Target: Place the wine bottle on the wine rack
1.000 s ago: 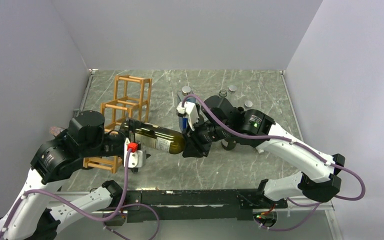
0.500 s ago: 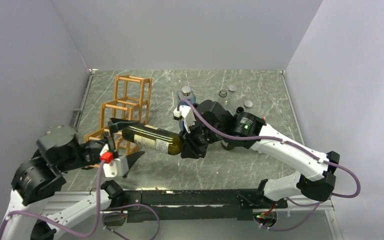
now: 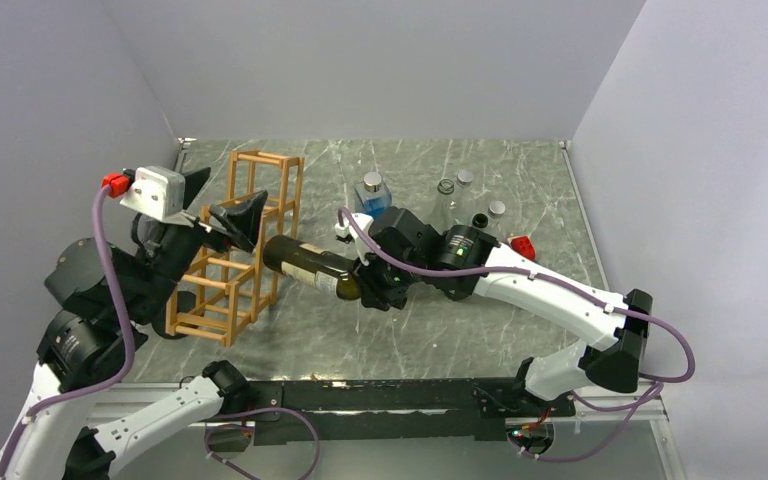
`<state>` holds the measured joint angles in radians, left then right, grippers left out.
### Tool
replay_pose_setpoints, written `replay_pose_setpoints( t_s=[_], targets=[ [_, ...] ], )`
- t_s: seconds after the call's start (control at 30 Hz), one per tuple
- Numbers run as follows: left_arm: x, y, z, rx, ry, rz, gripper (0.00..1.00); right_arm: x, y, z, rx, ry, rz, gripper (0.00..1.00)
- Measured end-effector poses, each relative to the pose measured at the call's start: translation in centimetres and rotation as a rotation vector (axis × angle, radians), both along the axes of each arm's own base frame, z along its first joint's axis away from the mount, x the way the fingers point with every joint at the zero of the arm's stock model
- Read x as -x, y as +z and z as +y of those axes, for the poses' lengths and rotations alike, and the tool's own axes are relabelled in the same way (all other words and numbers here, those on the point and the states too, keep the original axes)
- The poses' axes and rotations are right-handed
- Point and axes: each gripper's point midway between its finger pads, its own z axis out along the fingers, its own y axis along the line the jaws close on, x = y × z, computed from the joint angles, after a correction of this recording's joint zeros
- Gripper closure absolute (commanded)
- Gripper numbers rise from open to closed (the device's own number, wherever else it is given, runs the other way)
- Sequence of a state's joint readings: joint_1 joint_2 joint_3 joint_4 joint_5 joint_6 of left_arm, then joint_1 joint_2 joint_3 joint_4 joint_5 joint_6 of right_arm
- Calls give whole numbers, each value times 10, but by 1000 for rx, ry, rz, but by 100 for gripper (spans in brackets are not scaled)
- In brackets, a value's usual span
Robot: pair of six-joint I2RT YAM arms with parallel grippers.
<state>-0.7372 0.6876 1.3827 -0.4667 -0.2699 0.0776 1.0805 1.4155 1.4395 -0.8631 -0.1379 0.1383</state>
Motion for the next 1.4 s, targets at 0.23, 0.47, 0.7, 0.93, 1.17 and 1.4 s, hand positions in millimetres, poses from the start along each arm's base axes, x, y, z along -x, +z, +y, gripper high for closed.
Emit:
replay_pose_setpoints(
  t_s=[0.23, 0.47, 0.7, 0.93, 1.17, 1.4],
  targets=[
    [-21, -37, 11, 168, 149, 190, 1, -12, -12, 0, 43, -41, -32, 100],
    [-35, -58, 17, 243, 273, 325, 1, -25, -37, 7, 97, -66, -47, 100],
    [-38, -79, 18, 233, 319, 402, 1, -37, -47, 18, 100, -81, -73, 100],
    [-34, -70, 27, 236, 358, 420, 1, -45, -48, 29, 73, -80, -95, 100],
    [-34, -72, 31, 230, 375, 424, 1, -55, -44, 41, 23, -58, -146, 100],
    [-32, -76, 33, 211, 385, 438, 1, -69, -56, 45, -1, 2, -190, 100]
  ],
)
